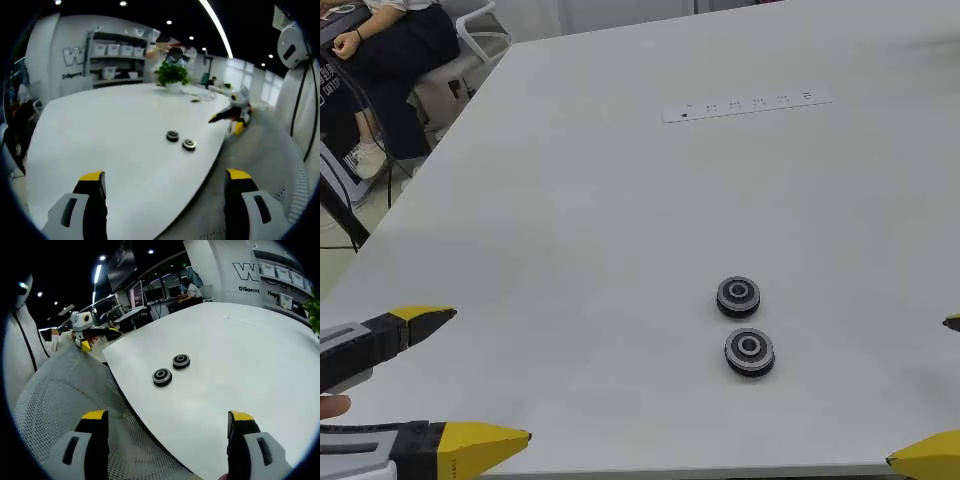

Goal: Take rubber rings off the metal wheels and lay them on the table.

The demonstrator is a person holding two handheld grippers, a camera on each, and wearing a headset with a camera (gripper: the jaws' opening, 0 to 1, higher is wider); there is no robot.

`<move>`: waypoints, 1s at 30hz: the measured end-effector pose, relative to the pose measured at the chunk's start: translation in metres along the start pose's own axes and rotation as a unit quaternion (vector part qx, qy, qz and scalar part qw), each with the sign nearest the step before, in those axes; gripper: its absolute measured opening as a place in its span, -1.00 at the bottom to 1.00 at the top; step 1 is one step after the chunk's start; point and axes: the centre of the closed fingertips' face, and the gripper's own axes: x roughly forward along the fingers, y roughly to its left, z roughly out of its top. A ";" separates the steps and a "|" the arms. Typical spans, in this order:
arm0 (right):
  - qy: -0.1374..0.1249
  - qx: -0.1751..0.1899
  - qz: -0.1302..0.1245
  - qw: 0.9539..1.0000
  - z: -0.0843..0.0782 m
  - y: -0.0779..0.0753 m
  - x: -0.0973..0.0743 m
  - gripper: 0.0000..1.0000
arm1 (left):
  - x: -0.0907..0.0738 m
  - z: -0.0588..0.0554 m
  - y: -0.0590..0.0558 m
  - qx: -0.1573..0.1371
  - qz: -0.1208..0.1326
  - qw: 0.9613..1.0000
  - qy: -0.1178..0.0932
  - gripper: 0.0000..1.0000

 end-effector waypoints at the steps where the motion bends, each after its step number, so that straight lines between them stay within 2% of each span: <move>1: 0.000 0.000 0.001 1.000 0.000 0.000 0.001 0.91 | 0.000 0.001 0.000 0.001 0.000 1.000 -0.001 0.94; 14: -0.002 -0.008 0.004 1.000 0.002 0.004 0.002 0.91 | 0.001 0.009 -0.004 0.009 -0.008 1.000 -0.009 0.95; 30: -0.004 -0.004 -0.009 1.000 0.000 -0.001 -0.002 0.90 | 0.003 0.003 -0.005 0.009 -0.011 1.000 -0.001 0.94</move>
